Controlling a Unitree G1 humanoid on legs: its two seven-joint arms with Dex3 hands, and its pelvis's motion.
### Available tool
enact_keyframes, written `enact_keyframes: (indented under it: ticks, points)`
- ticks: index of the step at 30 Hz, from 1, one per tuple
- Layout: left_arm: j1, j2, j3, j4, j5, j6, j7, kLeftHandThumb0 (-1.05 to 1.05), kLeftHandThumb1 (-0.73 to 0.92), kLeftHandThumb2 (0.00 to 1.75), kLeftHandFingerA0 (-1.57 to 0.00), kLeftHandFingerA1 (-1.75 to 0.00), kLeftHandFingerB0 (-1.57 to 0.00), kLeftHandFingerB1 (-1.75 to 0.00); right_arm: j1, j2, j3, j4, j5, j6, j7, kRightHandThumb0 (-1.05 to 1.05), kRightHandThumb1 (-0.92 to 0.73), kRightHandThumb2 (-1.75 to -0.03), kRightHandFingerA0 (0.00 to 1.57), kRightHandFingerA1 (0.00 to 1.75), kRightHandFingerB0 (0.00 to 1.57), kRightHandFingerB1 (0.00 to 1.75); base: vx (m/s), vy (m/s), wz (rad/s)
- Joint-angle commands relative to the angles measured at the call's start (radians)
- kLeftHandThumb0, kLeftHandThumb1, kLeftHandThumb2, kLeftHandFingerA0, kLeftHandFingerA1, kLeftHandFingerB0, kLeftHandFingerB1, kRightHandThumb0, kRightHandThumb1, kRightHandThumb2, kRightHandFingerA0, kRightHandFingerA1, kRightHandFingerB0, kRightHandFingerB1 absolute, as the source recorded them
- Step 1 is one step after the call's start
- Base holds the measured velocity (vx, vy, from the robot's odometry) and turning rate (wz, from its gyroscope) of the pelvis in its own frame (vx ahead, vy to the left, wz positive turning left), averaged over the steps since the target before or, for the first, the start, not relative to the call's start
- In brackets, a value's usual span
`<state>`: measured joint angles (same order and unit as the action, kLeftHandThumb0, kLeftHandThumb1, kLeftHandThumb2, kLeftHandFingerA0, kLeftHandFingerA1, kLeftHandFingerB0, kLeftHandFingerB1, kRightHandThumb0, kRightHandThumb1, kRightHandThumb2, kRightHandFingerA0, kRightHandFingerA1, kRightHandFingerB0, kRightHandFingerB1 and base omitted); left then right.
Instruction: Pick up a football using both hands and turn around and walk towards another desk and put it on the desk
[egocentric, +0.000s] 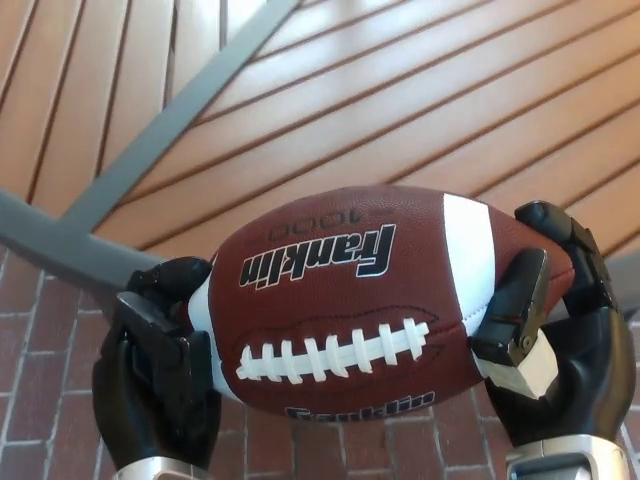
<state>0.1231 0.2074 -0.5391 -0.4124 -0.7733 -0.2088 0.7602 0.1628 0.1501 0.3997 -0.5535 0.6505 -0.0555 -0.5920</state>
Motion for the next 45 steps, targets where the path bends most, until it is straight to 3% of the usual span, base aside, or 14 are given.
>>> enact_keyframes:
  ticks: [1,9,10,11,12,14,15,16,18,20,21,22,39,45]
  points:
    - [-0.105,-0.019,-0.196,-0.035,0.044,0.282,-0.243,-0.61,0.91,0.7,-0.79,-1.72,-0.67,-1.49,-0.071,0.037,0.232,0.043,0.139,0.232,0.174,-0.2,-0.4,-1.44,1.02,1.72,1.01,1.48,0.07,-0.015,-0.07]
    - [-0.106,-0.019,-0.195,-0.036,0.024,0.286,-0.238,-0.6,0.92,0.71,-0.78,-1.75,-0.67,-1.52,-0.073,0.034,0.229,0.053,0.14,0.228,0.18,-0.21,-0.43,-1.4,1.02,1.72,1.02,1.47,0.05,-0.052,0.01]
    - [-0.094,-0.029,-0.191,-0.027,0.0,0.259,-0.262,-0.77,0.77,1.15,-1.04,-1.4,-0.78,-1.19,-0.074,0.033,0.229,0.055,0.138,0.226,0.182,-0.2,-0.42,-1.4,1.02,1.72,1.02,1.47,0.14,-0.241,0.09]
    - [-0.094,-0.029,-0.19,-0.026,-0.004,0.256,-0.264,-0.77,0.77,1.15,-1.04,-1.4,-0.78,-1.19,-0.075,0.032,0.229,0.056,0.138,0.225,0.182,-0.2,-0.42,-1.4,1.02,1.72,1.02,1.47,0.13,-0.223,-0.18]
    - [-0.099,-0.029,-0.192,-0.028,-0.009,0.268,-0.252,-0.71,0.92,0.77,-0.8,-1.75,-0.68,-1.51,-0.073,0.031,0.23,0.055,0.136,0.223,0.18,-0.19,-0.43,-1.39,1.01,1.72,1.02,1.47,0.13,-0.214,-0.21]
    - [-0.096,-0.02,-0.198,-0.036,0.011,0.276,-0.233,-0.65,0.92,0.73,-0.78,-1.75,-0.64,-1.53,-0.07,0.034,0.23,0.054,0.138,0.225,0.167,-0.19,-0.43,-1.39,1.02,1.7,1.03,1.45,0.12,-0.197,-0.06]
    - [-0.1,-0.012,-0.2,-0.029,0.021,0.269,-0.254,-0.71,0.73,1.11,-1.05,-1.4,-0.79,-1.21,-0.07,0.034,0.23,0.056,0.137,0.223,0.169,-0.19,-0.45,-1.38,1.02,1.71,1.02,1.47,0.11,-0.051,-0.01]
    - [-0.103,-0.008,-0.2,-0.019,0.032,0.261,-0.268,-0.73,0.92,0.78,-0.8,-1.75,-0.71,-1.52,-0.07,0.033,0.23,0.059,0.137,0.221,0.174,-0.19,-0.44,-1.39,1.02,1.72,1.02,1.47,0.0,0.0,0.0]
    - [-0.1,-0.02,-0.19,-0.023,0.0,0.268,-0.249,-0.66,0.92,0.74,-0.78,-1.75,-0.68,-1.49,-0.074,0.034,0.225,0.068,0.134,0.219,0.178,-0.18,-0.45,-1.37,1.01,1.72,1.02,1.48,0.03,0.017,-0.04]
    - [-0.102,-0.013,-0.191,-0.018,0.006,0.266,-0.261,-0.71,0.92,0.77,-0.77,-1.74,-0.63,-1.48,-0.074,0.033,0.216,0.073,0.147,0.221,0.183,-0.18,-0.45,-1.36,1.0,1.72,1.01,1.47,0.06,0.054,-0.17]
    - [-0.107,-0.018,-0.191,-0.014,0.005,0.274,-0.251,-0.73,0.75,1.12,-1.03,-1.39,-0.75,-1.19,-0.073,0.034,0.214,0.076,0.148,0.218,0.185,-0.18,-0.46,-1.37,0.98,1.72,0.98,1.44,0.06,0.067,-0.2]
    - [-0.112,-0.019,-0.192,-0.011,0.012,0.279,-0.243,-0.59,0.92,0.73,-0.79,-1.75,-0.69,-1.5,-0.074,0.034,0.213,0.077,0.148,0.217,0.185,-0.18,-0.45,-1.39,0.98,1.72,0.99,1.44,0.06,0.079,-0.19]
    - [-0.21,0.036,-0.213,0.063,0.149,0.335,-0.217,-0.57,0.89,0.67,-0.84,-1.71,-0.62,-1.53,-0.105,0.055,0.165,0.146,0.173,0.206,0.199,-0.2,-0.45,-1.36,0.97,1.74,0.99,1.42,0.08,0.093,0.02]
    - [-0.267,0.059,-0.205,0.068,0.115,0.365,-0.232,-0.56,0.84,0.8,-0.88,-1.75,-0.67,-1.59,-0.136,0.069,0.151,0.154,0.18,0.214,0.175,-0.23,-0.42,-1.37,1.01,1.72,1.05,1.46,0.0,0.0,0.0]
